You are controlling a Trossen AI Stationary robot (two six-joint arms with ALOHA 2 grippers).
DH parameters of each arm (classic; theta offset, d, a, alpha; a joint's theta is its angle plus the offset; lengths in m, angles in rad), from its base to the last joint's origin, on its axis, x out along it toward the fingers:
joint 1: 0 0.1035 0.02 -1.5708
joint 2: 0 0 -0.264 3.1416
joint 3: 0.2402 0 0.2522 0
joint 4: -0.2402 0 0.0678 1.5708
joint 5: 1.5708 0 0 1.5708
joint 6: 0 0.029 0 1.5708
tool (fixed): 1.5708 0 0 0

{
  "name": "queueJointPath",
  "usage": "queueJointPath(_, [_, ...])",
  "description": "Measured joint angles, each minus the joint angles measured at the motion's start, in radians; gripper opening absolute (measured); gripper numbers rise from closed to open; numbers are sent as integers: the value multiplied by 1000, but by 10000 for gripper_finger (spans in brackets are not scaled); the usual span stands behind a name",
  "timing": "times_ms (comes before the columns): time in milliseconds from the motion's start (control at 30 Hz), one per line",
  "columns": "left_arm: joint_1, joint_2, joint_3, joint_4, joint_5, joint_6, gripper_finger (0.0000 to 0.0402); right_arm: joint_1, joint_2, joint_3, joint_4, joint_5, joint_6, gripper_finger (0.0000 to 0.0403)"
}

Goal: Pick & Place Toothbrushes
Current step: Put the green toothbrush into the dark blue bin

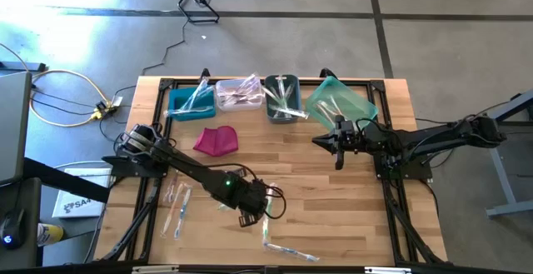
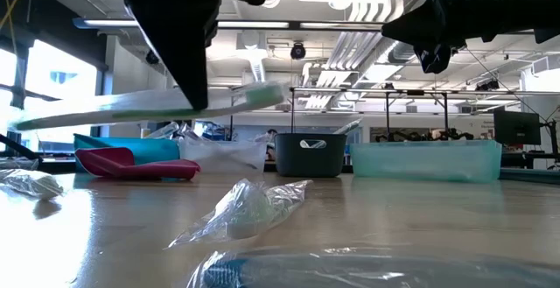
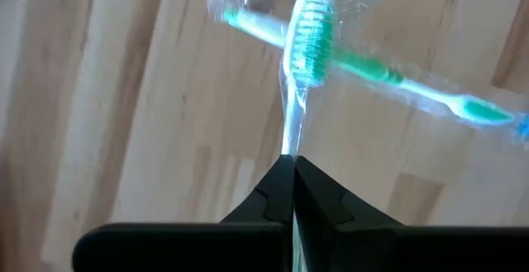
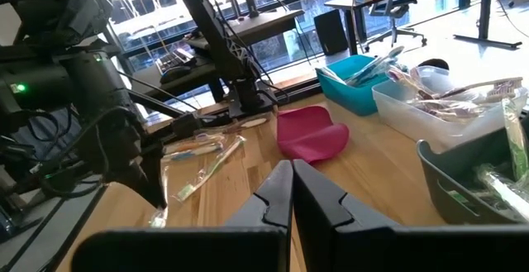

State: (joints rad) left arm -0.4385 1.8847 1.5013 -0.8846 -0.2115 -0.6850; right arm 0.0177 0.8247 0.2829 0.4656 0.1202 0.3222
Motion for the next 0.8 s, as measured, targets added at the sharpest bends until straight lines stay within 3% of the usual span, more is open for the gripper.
queueJointPath(500, [0,-2,-6,13,-42,156,0,0,0,0,-22,9,-2,3])
queueJointPath(800, [37,-30,-89,65,-70,141,0,0,0,0,-22,12,-5,3])
